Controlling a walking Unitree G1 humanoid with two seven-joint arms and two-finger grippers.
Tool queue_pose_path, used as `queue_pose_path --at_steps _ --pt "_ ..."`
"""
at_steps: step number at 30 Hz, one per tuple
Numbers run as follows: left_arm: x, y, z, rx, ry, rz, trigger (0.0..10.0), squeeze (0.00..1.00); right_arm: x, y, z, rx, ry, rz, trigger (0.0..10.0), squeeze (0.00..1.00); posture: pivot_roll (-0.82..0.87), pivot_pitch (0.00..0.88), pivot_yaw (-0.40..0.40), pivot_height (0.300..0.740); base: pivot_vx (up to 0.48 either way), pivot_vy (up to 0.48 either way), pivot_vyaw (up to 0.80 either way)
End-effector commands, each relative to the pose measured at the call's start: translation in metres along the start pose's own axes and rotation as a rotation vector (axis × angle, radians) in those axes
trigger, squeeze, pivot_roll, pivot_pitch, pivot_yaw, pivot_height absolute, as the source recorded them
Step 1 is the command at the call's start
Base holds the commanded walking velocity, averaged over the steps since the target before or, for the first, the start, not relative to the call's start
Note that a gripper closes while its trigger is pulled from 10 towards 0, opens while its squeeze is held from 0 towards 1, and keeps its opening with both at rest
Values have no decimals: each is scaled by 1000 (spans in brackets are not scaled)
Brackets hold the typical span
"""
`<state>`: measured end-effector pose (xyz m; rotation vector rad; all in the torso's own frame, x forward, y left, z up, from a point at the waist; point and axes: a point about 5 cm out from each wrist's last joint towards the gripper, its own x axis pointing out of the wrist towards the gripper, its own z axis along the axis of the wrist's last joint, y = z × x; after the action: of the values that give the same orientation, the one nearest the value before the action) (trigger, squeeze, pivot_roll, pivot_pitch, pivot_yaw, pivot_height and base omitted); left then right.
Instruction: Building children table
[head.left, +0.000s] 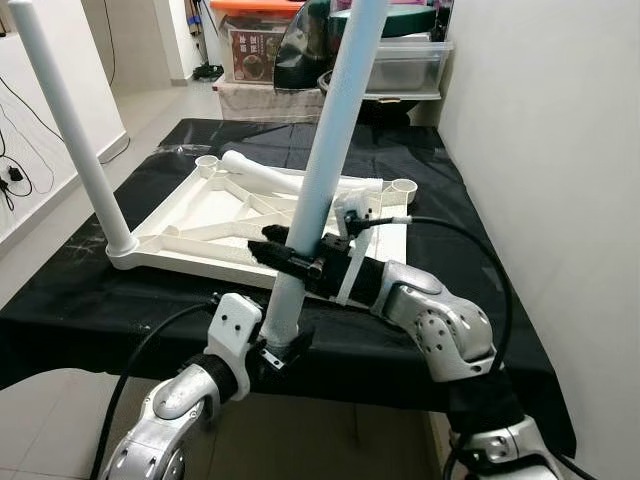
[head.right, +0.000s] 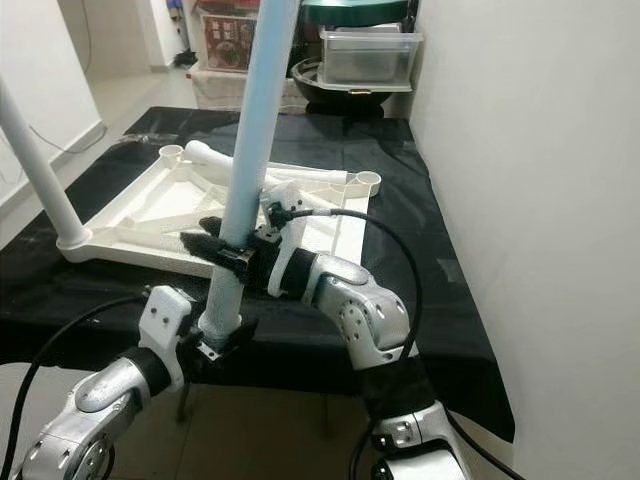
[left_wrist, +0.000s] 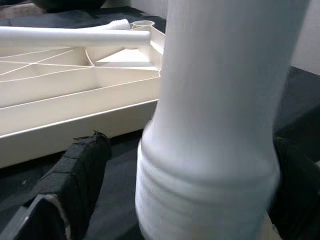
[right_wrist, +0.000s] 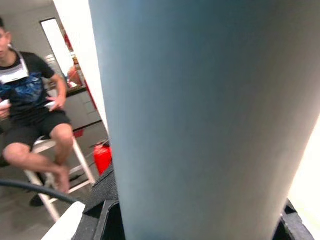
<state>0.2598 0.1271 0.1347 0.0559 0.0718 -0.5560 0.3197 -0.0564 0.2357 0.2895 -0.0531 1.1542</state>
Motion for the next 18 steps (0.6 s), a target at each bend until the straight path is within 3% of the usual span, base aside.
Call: queue_pose_path --at_steps 1,3,5,6,11,12,18 --pt "-3 2 -2 -7 3 21 10000 1000 -1 -4 6 -9 -28 -13 0 0 83 33 -18 740 0 0 0" --pt "-3 3 -1 -1 2 44 10000 1000 -3 -6 7 -19 -30 -27 0 0 86 31 -22 740 0 0 0" --pt "-7 9 0 64 8 124 10000 1000 -8 -17 12 -56 -49 -98 0 0 88 28 -21 740 0 0 0" --pt "-12 14 3 45 -18 210 10000 0 -14 -34 20 -74 -78 -218 0 0 92 26 -27 740 0 0 0" --pt "-20 14 5 -9 -66 302 10000 0 -25 -60 29 -150 -110 -461 0 0 92 20 -29 740 0 0 0" --pt "-21 13 5 -20 -82 319 10000 0 -27 -63 30 -158 -119 -490 10000 0 93 17 -31 740 0 0 0" --pt "-22 10 4 -26 -91 329 10000 0 -29 -67 31 -177 -136 -540 10000 0 94 10 -33 740 0 0 0"
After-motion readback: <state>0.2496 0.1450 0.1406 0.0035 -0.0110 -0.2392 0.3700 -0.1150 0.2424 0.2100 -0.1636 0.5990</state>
